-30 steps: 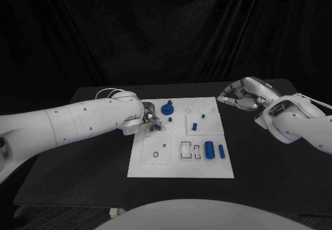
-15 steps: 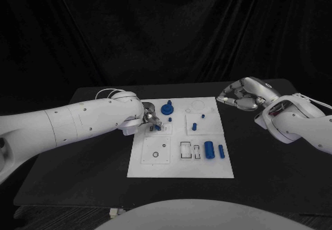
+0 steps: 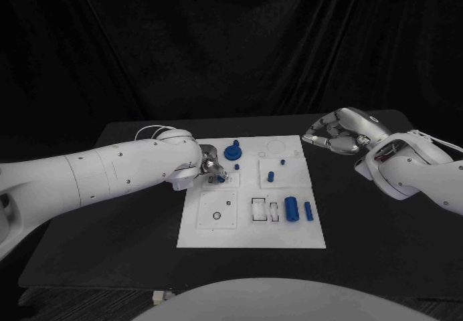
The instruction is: Assemble the parts on the task board
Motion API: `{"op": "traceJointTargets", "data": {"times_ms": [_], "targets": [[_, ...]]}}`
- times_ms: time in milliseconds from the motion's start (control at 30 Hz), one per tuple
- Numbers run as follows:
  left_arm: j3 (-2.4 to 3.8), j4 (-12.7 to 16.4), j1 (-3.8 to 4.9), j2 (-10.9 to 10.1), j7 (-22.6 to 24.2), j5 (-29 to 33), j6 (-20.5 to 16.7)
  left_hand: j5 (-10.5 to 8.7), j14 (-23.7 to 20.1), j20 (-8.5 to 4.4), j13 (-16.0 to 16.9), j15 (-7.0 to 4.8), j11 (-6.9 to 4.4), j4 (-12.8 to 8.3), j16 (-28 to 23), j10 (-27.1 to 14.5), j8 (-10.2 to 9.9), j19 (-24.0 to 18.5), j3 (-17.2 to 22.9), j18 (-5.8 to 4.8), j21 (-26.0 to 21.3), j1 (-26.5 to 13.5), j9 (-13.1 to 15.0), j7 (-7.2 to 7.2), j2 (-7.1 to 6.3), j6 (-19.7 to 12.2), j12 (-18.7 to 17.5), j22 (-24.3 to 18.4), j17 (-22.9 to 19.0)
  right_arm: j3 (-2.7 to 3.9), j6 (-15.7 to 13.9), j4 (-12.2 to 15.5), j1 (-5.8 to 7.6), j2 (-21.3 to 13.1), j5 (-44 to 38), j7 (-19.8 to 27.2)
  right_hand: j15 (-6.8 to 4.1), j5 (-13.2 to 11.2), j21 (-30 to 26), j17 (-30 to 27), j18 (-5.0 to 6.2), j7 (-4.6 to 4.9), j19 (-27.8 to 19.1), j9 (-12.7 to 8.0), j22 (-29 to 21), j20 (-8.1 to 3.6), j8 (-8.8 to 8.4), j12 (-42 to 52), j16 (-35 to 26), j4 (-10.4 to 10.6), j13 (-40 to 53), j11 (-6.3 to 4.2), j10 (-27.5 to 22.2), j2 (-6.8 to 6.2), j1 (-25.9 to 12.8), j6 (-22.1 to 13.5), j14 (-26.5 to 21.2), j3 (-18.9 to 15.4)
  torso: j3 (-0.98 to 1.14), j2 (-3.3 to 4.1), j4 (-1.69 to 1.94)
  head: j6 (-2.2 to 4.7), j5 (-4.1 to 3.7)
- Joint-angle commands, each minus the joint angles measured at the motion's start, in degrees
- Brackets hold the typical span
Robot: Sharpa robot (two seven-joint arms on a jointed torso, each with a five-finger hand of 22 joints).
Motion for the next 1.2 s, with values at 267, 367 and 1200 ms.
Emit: {"op": "traceJointTargets", "data": {"times_ms": [267,367,1200], "targets": [[-0.28,-0.1,-1.02,0.2,0.3,0.2,1.6,0.11,5.2,0.0,15.1,-0.14,-0.23,-0.8,-0.3,6.0,-0.2,0.2,1.1,0.07,-0.3,-0.1,0.1,-0.17,0.43,0.0,0.2,8.0,13.9,0.04,0.2,-0.1,-0.21,0.0,-0.2,-1.0,0.42,0.4,-0.2,1.1,-0.22,0.16,3.0,0.1,13.0,0.47,0.06,0.2,-0.2,-0.3,15.1,0.37,6.1,0.02,0.7,-0.2,3.4,0.0,0.0,0.02,0.02,-0.01,0.06],[-0.28,-0.1,-1.07,0.2,0.1,0.2,1.8,-3.85,5.1,0.13,15.1,-0.13,-0.21,-0.1,-0.4,6.0,-0.6,0.2,0.6,0.04,-0.4,-1.0,0.2,-0.21,0.32,0.1,0.2,8.1,13.7,0.04,0.2,-0.1,-0.22,0.0,-0.2,-1.0,0.42,0.4,-0.1,1.2,-0.23,0.16,3.0,0.1,13.0,0.47,0.05,0.2,-0.2,-0.3,15.1,0.37,6.1,0.02,0.7,-0.2,3.4,0.0,-0.01,-0.01,0.02,-0.01,0.13],[-0.28,-0.8,-1.26,0.1,-1.2,0.2,2.4,-23.03,4.9,0.01,15.1,-0.23,-0.39,13.0,-0.6,6.0,-1.9,0.3,-15.8,0.21,-1.5,-7.8,3.3,-0.58,0.28,3.7,0.2,8.3,13.2,0.04,0.6,-0.2,-0.56,0.0,-0.2,-1.0,0.42,0.5,-0.1,1.1,-0.23,0.17,3.0,0.1,13.0,0.47,0.05,0.2,-0.3,-0.3,15.1,0.37,6.1,0.03,0.6,-0.2,3.4,0.0,0.01,0.01,0.01,-0.01,0.08]]}}
